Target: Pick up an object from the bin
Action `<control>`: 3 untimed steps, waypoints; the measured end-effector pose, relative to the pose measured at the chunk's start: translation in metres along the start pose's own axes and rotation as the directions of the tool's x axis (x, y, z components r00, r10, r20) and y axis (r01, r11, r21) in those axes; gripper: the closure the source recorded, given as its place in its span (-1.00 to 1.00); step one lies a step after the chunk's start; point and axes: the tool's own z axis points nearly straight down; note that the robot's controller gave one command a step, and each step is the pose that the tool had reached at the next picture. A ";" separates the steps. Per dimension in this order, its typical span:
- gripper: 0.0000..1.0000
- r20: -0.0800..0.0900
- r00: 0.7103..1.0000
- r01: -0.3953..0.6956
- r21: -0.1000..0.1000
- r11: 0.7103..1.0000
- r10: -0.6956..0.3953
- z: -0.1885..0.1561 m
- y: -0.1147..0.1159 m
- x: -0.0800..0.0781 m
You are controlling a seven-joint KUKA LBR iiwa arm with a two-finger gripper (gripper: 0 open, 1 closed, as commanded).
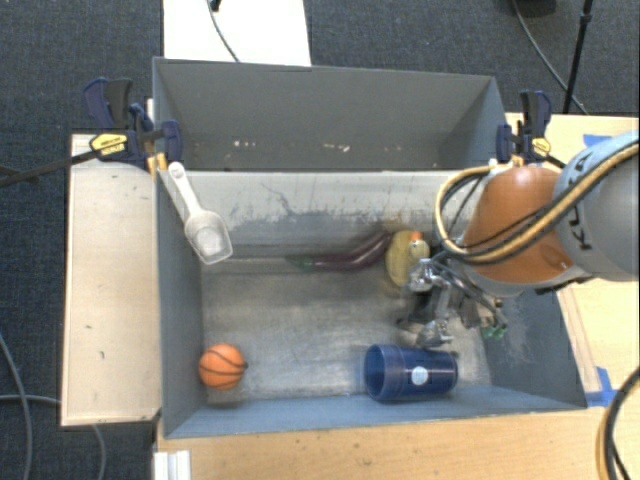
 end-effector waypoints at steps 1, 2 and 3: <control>-1.00 -0.001 1.000 0.001 0.000 1.000 -0.001 0.000 0.000 0.000; -1.00 -0.027 0.998 -0.050 -0.004 0.999 0.050 0.003 -0.020 0.005; 1.00 -0.052 0.996 -0.075 -0.001 0.997 0.074 0.010 -0.047 0.016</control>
Offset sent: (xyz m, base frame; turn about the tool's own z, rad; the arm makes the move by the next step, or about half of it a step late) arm -0.0078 -0.0638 -0.0058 0.1598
